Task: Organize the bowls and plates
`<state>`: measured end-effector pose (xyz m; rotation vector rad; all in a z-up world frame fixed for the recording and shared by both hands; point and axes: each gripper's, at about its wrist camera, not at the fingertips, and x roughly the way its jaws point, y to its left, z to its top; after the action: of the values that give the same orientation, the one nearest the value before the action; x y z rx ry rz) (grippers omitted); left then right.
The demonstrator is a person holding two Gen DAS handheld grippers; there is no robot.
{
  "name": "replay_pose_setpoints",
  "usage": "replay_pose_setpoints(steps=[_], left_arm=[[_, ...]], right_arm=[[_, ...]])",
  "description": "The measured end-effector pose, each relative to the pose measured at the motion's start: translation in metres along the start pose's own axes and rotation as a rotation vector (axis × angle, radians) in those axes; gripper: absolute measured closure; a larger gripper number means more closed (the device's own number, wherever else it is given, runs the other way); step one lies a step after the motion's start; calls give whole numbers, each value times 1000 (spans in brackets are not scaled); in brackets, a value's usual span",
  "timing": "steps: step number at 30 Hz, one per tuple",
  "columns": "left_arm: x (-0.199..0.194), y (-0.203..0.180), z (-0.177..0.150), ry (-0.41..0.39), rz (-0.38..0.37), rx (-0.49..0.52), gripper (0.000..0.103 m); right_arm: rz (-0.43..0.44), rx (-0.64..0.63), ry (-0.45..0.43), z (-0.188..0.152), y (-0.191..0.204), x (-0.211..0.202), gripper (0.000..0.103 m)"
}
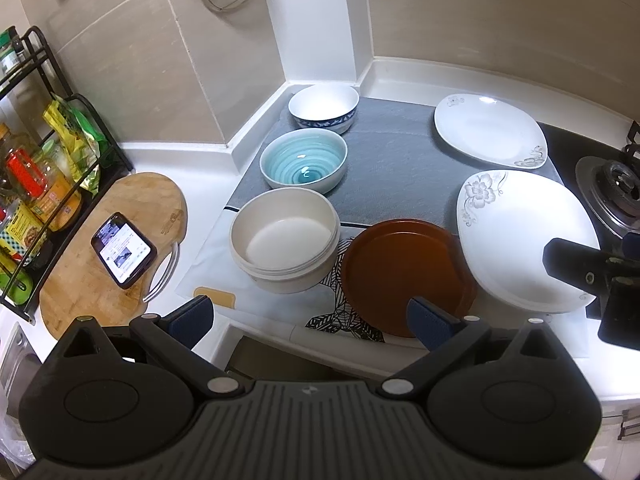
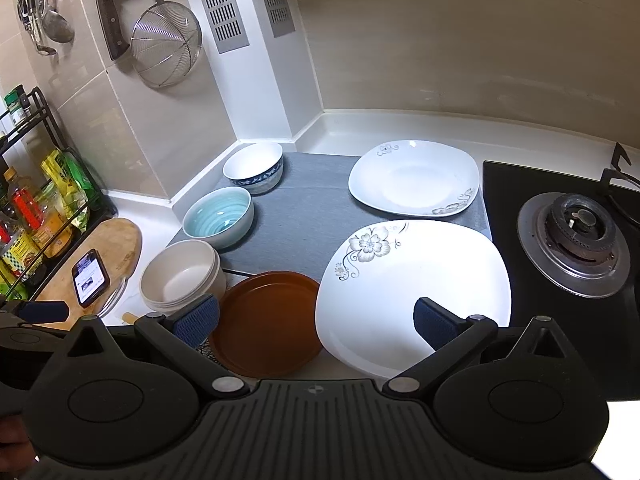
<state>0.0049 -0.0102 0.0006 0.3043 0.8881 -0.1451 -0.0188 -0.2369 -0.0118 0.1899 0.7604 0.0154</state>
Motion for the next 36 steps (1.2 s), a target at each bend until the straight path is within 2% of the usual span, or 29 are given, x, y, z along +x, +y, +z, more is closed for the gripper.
replay_pose_setpoints(steps=[21,24,28,32,36], left_arm=[[3,-6,2,5,1,6,0],[6,-6,3,25,3,12,0],[11,-4,2,20,-17,-3,0],[20,0,2,45,-31,-18,0],[30,6,1,106,-54,-36,0]], right_arm=[[-8,18,11,0,-4,4,0],[-7,22,19,1,-4,6,0],[-7,25,29,-1,-4,9,0],[-5,18,39,0,0,15,0],[1,6,56,4,4,25,0]])
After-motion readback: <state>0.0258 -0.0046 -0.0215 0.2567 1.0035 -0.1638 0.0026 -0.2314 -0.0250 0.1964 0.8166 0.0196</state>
